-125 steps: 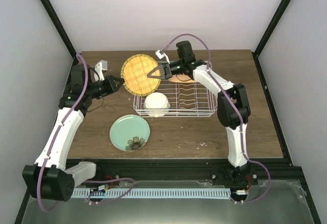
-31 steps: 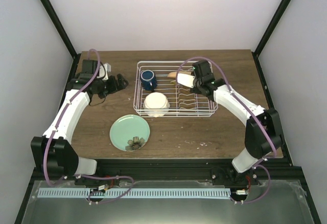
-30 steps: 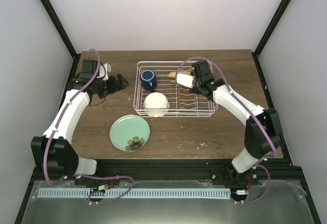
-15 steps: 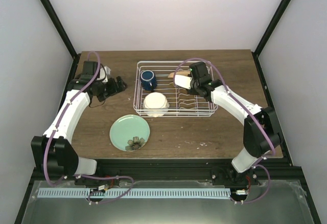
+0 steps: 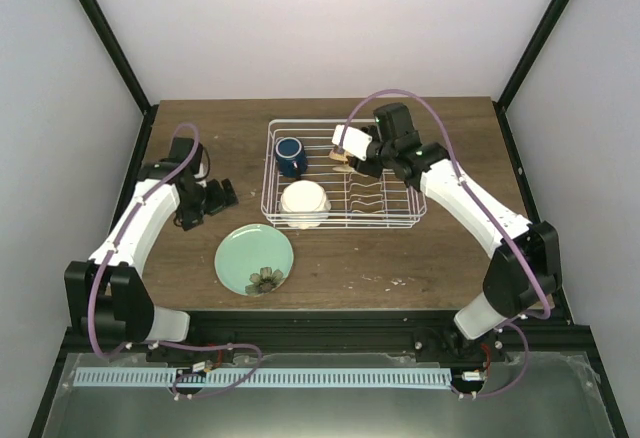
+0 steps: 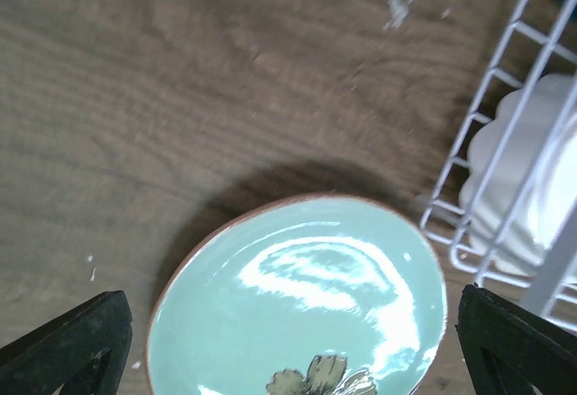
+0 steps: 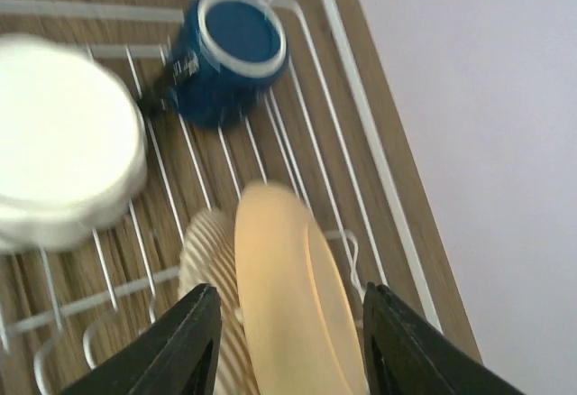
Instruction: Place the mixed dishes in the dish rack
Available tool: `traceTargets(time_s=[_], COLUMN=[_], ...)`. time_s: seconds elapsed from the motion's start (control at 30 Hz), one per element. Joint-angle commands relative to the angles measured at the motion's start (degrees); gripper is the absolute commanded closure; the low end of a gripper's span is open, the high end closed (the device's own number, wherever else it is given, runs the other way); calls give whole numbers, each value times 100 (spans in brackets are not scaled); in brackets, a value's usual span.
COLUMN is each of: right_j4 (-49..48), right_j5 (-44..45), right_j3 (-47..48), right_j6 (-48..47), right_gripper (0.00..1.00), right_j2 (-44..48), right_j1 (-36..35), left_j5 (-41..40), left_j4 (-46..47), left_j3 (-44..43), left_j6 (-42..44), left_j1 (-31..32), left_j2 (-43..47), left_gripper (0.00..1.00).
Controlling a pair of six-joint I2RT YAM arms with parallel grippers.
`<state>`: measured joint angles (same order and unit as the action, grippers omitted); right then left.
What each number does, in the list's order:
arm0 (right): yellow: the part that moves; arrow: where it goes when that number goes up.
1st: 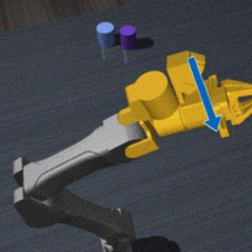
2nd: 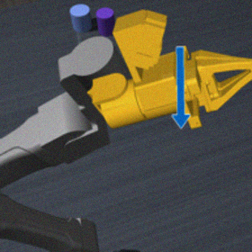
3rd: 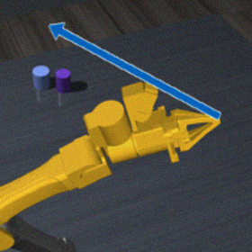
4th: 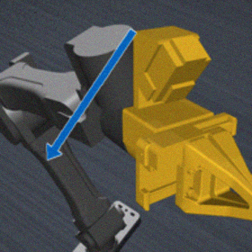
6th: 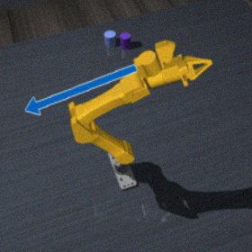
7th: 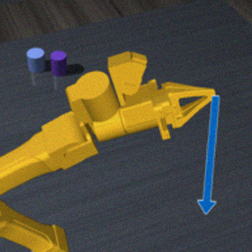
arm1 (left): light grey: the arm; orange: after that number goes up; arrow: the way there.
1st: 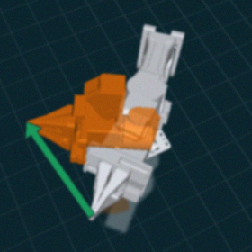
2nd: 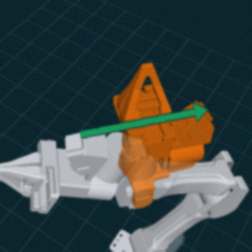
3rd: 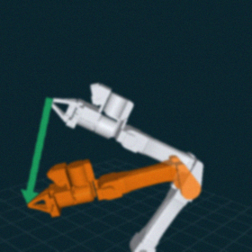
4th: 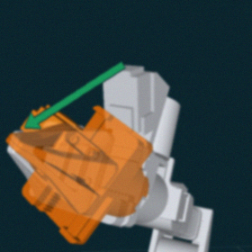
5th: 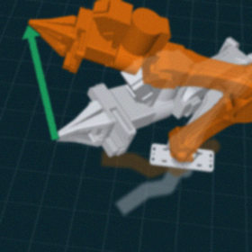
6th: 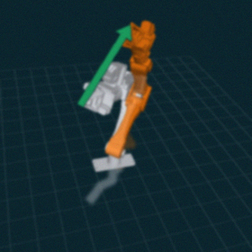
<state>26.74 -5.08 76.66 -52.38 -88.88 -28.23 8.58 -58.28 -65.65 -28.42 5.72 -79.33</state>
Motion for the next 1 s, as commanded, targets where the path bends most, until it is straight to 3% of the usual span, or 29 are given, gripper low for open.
traceTargets(time_s=[0.0,0.2,0.4,0.73,0.97], right_j4=[-170,-253,-327,-680,-627], right_j5=[-1102,-1170,-1231,-1623,-1748], right_j3=[527,1425,2009,1467,1576], right_j6=[955,2013,2435,2633,2712], right_gripper=[53,52,54,54,54], right_j2=[-5,-711,-1236,-1105,-1235], right_j1=[-95,-100,-95,-91,-93], left_j5=[-44,34,62,320,431], left_j4=[-265,-160,95,1216,1832], left_j3=[336,942,1718,3186,3749], left_j6=[-390,-902,-1432,-2257,-1990], left_j1=[-20,-24,-19,-24,-20], left_j2=[290,673,1182,2043,2079], left_gripper=[0,0,0,0,0])
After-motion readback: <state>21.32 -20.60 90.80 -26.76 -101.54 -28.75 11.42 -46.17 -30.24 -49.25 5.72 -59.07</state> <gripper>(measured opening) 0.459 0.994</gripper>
